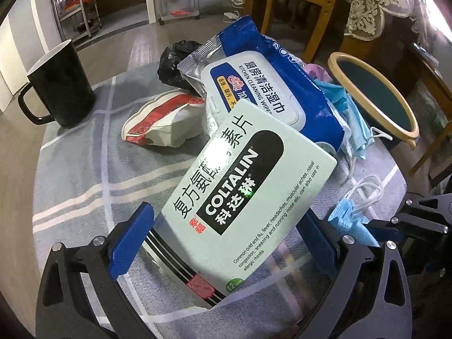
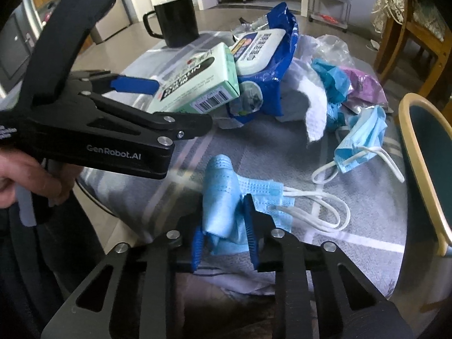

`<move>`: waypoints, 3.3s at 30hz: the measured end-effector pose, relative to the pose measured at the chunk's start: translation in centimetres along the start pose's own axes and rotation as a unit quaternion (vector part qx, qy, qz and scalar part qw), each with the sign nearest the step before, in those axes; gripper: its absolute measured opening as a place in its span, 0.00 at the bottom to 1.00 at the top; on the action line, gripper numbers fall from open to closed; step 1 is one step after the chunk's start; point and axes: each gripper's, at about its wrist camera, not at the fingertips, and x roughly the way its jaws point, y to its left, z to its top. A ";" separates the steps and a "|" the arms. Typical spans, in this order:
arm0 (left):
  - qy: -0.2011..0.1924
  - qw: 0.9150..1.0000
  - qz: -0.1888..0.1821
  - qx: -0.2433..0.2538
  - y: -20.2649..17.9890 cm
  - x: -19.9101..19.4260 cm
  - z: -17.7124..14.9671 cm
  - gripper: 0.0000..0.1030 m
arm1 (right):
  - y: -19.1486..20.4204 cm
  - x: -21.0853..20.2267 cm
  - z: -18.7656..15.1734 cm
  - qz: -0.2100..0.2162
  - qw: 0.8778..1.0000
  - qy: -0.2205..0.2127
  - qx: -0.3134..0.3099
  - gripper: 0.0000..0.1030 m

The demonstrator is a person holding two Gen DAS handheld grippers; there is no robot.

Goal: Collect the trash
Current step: 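Grasp the green COLTALIN box with the left tool while the right tool grasps a blue mask, then carry the box and mask over the trash bin with both tools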

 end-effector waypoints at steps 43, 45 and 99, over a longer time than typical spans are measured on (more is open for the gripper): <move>-0.156 0.983 -0.060 -0.072 0.5 -10.3 1.0 0.18 | -6.8 -9.1 0.4 0.011 0.981 -0.143 0.131 0.23; -0.165 0.981 -0.076 -0.073 0.1 -10.8 1.5 0.18 | -7.3 -9.4 0.6 0.009 0.979 -0.148 0.137 0.23; -0.038 0.969 -0.244 0.011 -19.7 7.8 15.8 0.20 | -25.2 -8.6 -2.5 -0.092 0.913 -0.145 0.371 0.23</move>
